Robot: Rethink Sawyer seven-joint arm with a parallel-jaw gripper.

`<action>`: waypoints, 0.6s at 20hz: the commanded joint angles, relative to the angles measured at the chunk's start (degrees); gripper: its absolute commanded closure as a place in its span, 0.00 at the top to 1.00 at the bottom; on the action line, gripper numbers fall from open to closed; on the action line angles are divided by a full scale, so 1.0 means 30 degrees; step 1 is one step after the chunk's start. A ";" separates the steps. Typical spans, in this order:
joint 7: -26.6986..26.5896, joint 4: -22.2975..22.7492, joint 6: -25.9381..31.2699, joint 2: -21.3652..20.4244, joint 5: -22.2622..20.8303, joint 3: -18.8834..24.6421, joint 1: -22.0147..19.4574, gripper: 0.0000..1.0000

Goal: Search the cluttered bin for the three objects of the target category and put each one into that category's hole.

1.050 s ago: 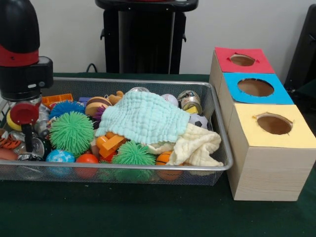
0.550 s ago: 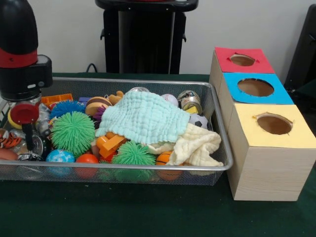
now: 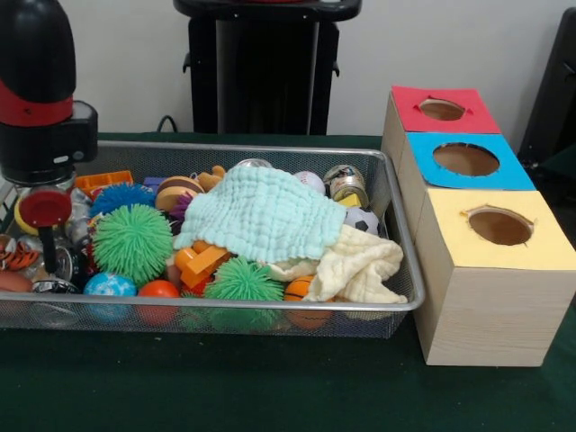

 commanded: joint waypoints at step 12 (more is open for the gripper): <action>-0.0646 -0.1805 0.2443 0.1994 -0.0496 -0.1659 0.1050 1.00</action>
